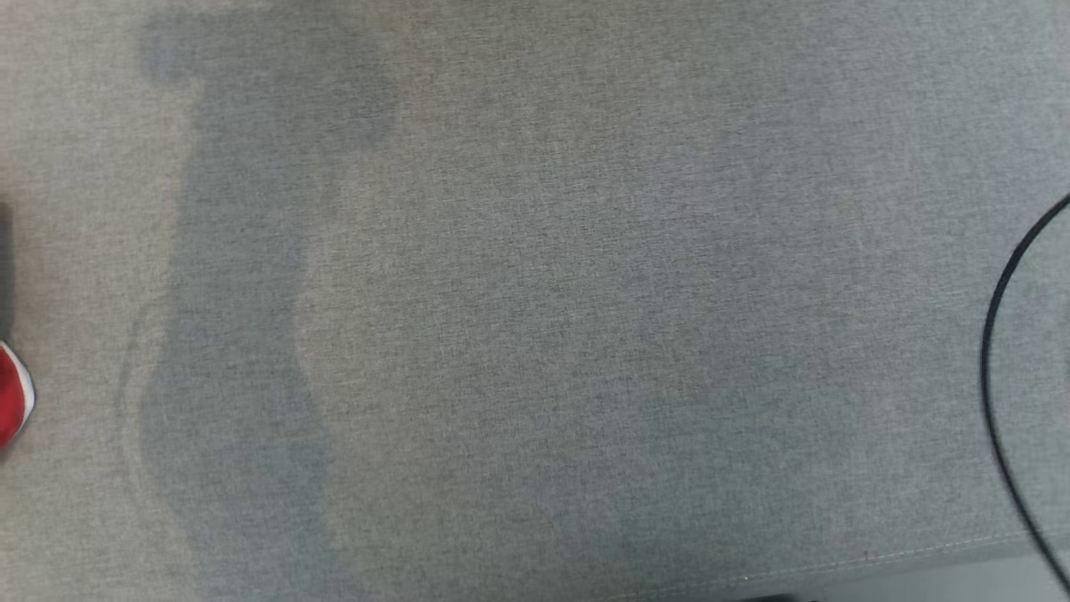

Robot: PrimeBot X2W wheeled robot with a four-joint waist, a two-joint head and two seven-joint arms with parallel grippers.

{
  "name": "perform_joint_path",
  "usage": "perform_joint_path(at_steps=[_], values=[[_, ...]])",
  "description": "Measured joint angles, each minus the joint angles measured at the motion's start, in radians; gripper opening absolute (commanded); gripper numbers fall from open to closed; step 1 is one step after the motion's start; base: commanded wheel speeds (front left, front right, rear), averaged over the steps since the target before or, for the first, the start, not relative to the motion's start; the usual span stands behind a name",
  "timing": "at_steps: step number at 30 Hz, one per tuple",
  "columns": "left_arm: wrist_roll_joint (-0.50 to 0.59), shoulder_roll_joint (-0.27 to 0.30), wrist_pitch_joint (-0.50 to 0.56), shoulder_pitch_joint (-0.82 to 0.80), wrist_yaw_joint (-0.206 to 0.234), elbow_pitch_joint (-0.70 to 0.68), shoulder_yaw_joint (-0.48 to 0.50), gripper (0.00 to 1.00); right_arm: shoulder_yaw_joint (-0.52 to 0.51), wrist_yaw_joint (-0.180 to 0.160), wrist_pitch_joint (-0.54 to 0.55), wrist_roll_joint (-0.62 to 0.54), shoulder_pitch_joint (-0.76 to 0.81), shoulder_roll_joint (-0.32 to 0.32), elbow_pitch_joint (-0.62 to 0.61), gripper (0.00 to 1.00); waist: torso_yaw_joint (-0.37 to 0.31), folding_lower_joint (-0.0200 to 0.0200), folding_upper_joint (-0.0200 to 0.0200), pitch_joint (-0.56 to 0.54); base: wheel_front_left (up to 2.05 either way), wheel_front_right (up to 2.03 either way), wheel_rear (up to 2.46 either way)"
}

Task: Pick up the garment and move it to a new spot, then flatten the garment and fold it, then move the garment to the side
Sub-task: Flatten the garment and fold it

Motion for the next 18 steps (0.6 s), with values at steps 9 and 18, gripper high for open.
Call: perform_joint_path(at_steps=[9,18], values=[[0.001,-0.007,0.000,0.440,-0.009,-0.103,-0.027,0.00,0.034,0.000,0.000,0.129,0.382,-0.018,-0.002,0.00,0.030,0.0000,0.0000,-0.051,0.00,0.00,0.00],[0.008,0.042,0.000,0.788,-0.010,-0.209,-0.093,0.00,0.202,0.000,0.000,0.255,0.636,-0.082,-0.065,0.00,0.055,0.0000,0.0000,-0.148,0.00,0.00,0.00]])
